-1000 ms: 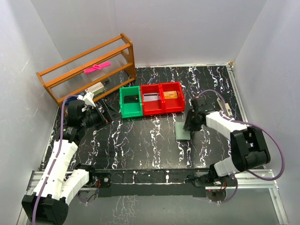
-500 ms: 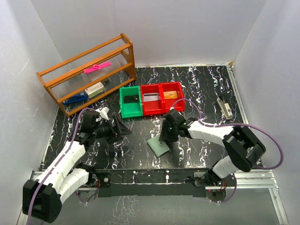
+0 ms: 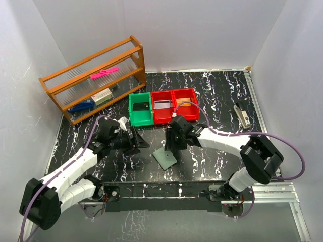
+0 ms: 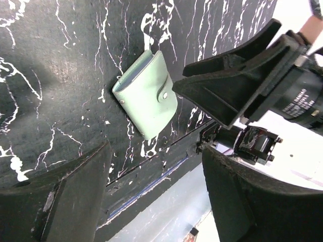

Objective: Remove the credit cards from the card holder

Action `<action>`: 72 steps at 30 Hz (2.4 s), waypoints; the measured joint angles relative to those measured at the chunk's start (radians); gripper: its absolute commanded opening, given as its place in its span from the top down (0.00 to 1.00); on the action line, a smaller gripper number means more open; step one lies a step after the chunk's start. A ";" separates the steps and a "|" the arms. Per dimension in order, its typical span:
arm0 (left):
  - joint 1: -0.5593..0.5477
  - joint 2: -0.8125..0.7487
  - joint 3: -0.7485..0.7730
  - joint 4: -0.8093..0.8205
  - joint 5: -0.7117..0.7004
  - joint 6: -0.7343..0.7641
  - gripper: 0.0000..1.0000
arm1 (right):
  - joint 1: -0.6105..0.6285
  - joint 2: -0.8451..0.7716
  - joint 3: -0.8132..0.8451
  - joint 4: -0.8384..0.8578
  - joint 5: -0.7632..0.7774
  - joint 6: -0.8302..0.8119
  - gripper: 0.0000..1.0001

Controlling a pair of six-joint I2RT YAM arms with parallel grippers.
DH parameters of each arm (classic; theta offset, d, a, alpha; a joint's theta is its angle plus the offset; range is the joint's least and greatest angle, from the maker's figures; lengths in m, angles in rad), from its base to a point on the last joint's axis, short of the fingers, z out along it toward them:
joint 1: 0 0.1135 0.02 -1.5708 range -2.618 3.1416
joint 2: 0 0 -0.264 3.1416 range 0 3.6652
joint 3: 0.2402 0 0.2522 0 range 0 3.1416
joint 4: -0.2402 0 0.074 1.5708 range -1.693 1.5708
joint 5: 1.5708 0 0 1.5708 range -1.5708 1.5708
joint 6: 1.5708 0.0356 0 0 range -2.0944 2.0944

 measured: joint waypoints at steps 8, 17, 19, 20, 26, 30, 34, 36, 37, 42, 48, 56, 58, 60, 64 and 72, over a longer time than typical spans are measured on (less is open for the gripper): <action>-0.117 0.139 -0.019 0.095 -0.032 -0.078 0.34 | 0.006 -0.016 -0.044 -0.006 -0.075 -0.064 0.62; -0.183 0.251 -0.075 0.223 -0.049 -0.161 0.41 | 0.010 -0.077 -0.235 0.178 -0.142 0.150 0.66; -0.191 0.263 -0.093 0.238 -0.054 -0.178 0.43 | 0.010 -0.092 -0.277 0.238 -0.169 0.207 0.67; -0.194 0.269 -0.100 0.246 -0.057 -0.185 0.43 | 0.010 -0.095 -0.288 0.256 -0.176 0.228 0.67; -0.212 0.313 -0.149 0.370 -0.070 -0.212 0.45 | 0.011 -0.095 -0.309 0.301 -0.192 0.280 0.66; -0.225 0.398 -0.148 0.484 -0.040 -0.228 0.54 | 0.011 -0.078 -0.307 0.322 -0.216 0.279 0.65; -0.228 0.433 -0.151 0.534 -0.024 -0.236 0.68 | 0.011 -0.076 -0.303 0.318 -0.222 0.270 0.65; -0.228 0.434 -0.153 0.531 -0.032 -0.231 0.75 | 0.010 -0.076 -0.300 0.316 -0.225 0.261 0.65; -0.228 0.435 -0.154 0.526 -0.037 -0.227 0.78 | 0.010 -0.075 -0.298 0.314 -0.227 0.257 0.65; -0.229 0.423 -0.154 0.502 -0.052 -0.204 0.93 | 0.010 -0.066 -0.278 0.290 -0.233 0.243 0.58; -0.235 0.371 -0.127 0.452 -0.071 -0.180 1.00 | 0.012 -0.063 -0.209 0.179 -0.172 0.207 0.47; -0.238 0.337 -0.097 0.381 -0.107 -0.150 0.74 | 0.013 -0.064 -0.034 -0.057 0.031 0.124 0.52; -0.238 0.337 -0.097 0.374 -0.110 -0.150 0.68 | 0.013 -0.064 -0.018 -0.078 0.053 0.111 0.56; -0.238 0.337 -0.097 0.373 -0.113 -0.149 0.65 | 0.013 -0.062 -0.011 -0.096 0.064 0.098 0.57; -0.238 0.337 -0.097 0.371 -0.116 -0.149 0.62 | 0.024 -0.037 0.002 -0.108 0.076 0.086 0.59; -0.238 0.337 -0.097 0.360 -0.120 -0.150 0.63 | 0.080 0.037 0.051 -0.128 0.104 0.067 0.61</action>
